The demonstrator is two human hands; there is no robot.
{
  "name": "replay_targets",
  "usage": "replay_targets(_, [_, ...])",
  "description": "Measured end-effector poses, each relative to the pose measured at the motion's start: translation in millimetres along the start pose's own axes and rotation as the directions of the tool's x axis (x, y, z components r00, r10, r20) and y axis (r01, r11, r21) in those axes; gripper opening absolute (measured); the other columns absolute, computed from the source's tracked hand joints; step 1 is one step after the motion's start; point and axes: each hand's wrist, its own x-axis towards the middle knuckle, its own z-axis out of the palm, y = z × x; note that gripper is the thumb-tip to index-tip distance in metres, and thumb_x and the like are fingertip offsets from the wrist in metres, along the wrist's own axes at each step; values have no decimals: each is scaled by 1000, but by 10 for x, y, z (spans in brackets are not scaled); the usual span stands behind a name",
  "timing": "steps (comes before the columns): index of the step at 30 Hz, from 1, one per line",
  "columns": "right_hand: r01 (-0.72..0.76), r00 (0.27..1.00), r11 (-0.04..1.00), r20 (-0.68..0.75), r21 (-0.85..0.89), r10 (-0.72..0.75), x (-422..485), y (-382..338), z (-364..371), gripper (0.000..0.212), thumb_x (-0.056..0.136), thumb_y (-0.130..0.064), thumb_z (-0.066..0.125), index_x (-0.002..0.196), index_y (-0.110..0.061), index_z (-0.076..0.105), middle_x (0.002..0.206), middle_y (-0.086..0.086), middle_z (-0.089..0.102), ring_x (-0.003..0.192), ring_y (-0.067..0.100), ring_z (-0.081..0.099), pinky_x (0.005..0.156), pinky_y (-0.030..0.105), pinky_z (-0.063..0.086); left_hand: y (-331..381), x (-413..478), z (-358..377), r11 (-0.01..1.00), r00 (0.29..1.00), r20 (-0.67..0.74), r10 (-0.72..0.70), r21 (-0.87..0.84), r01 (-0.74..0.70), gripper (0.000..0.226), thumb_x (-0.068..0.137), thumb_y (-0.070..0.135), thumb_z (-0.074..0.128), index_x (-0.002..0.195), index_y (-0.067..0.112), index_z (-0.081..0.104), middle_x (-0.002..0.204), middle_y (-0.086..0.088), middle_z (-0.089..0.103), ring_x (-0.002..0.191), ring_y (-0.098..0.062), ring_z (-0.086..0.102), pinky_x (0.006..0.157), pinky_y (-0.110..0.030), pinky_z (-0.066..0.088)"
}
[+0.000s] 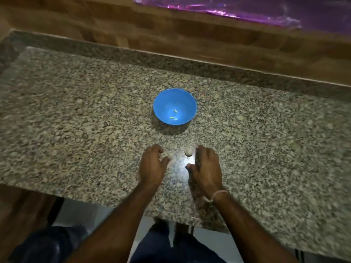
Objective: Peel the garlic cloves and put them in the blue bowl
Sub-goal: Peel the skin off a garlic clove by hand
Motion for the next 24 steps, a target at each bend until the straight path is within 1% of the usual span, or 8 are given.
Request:
replay_targets(2, [0,1000,999,-17,-54,-1,26,6,26,65,83,-40,82,135,-14,52,125,8,52,115,33,49,89,44,44,20,71,22,996,997,29,74,44,-76,15,86,17,76,88,22,62,89,1,58,87,-23,58,72,-38,46])
replay_targets(4, [13,999,998,-48,-54,-15,1,-12,44,60,82,-38,82,131,-16,54,126,5,52,113,31,48,88,43,44,18,118,26,992,992,69,101,66,-106,18,85,7,69,84,22,62,89,0,59,87,-25,59,72,-41,49])
replay_targets(8, [8,995,1000,-101,-24,-10,-59,-63,60,54,83,-32,84,127,-19,56,131,3,51,111,28,47,85,41,45,-45,150,19,965,977,142,159,185,-184,28,79,-4,65,86,23,58,90,0,56,86,-26,57,67,-39,46])
replay_targets(11, [-23,994,1000,-105,-9,22,-53,-94,60,56,84,-31,84,131,-20,56,135,0,49,114,25,45,87,38,45,-135,177,14,953,962,168,215,178,-244,35,76,-11,65,90,20,57,91,-1,55,85,-26,55,67,-43,49])
replay_targets(13, [-41,994,999,-101,-6,40,-54,-111,64,57,85,-30,85,133,-21,55,137,0,49,116,23,44,88,37,45,-164,183,-7,935,949,182,256,202,-291,41,72,-14,65,91,21,56,91,0,54,84,-24,54,66,-42,48])
replay_targets(15, [-53,993,999,-102,-5,52,-52,-121,75,59,83,-29,87,133,-21,56,138,0,49,116,23,45,88,36,44,-192,181,-40,908,929,207,308,227,-352,39,74,-13,67,94,20,58,92,-1,55,85,-23,53,67,-41,48])
replay_targets(19, [-75,989,997,-125,26,77,-56,-130,95,60,81,-25,88,132,-22,57,137,-2,49,115,22,44,86,32,39,-259,198,-123,880,885,252,392,178,-441,39,73,-11,75,96,18,64,92,2,58,88,-21,53,67,-42,52])
replay_targets(24, [-81,985,995,-148,49,88,-59,-148,116,63,80,-23,89,134,-21,57,138,-1,50,115,24,44,88,37,43,-247,228,-150,898,899,183,399,120,-423,37,76,-16,73,95,15,67,88,-1,61,82,-23,56,65,-36,49])
